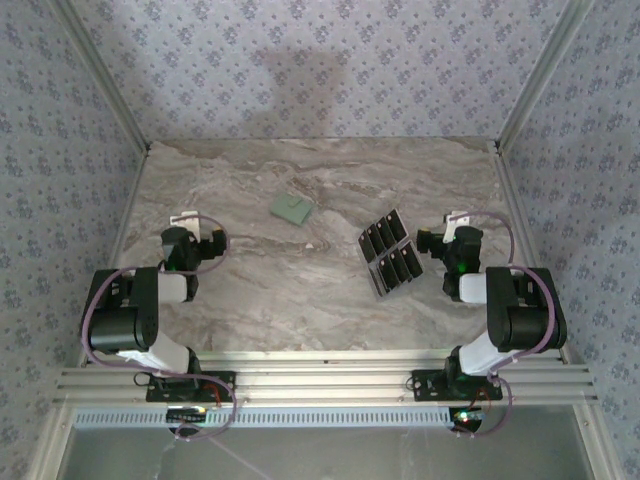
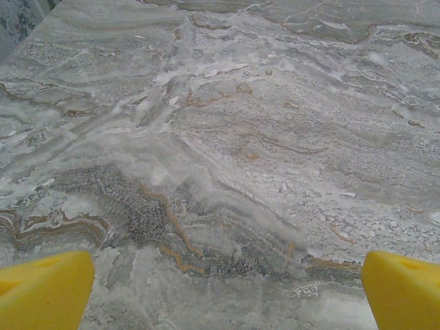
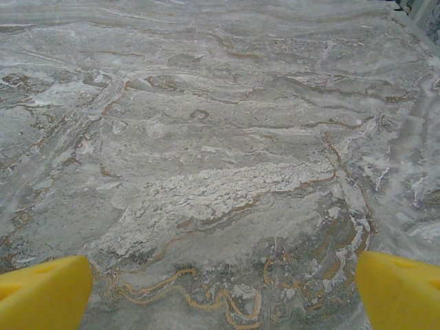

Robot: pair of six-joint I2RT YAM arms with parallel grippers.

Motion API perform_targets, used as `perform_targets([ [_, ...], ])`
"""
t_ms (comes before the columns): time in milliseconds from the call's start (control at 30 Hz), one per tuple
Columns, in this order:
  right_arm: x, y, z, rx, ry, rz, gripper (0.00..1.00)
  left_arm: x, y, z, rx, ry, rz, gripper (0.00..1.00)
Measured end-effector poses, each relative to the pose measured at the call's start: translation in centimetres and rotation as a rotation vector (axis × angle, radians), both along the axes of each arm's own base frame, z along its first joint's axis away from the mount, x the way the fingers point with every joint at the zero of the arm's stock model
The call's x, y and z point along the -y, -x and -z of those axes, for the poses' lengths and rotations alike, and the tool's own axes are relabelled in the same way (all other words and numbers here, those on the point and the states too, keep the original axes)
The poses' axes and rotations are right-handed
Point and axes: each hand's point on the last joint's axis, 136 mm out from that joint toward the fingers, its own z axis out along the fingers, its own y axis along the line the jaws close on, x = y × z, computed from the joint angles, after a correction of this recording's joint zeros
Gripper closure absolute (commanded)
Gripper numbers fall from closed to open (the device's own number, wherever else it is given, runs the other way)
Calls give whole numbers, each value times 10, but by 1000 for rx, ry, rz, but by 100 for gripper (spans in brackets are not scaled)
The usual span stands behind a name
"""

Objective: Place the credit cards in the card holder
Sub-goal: Move the card holder to the center of the table.

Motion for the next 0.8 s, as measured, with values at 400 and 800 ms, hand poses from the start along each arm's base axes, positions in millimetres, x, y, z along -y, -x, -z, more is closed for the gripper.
perform_targets([
  [400,18,22,-111,97,-149,179,0,-5,-1,-80,93,32,-49,0],
  [800,-32,65,-162,-63,-501,98,13,33,36,-140,3,263,-82,0],
])
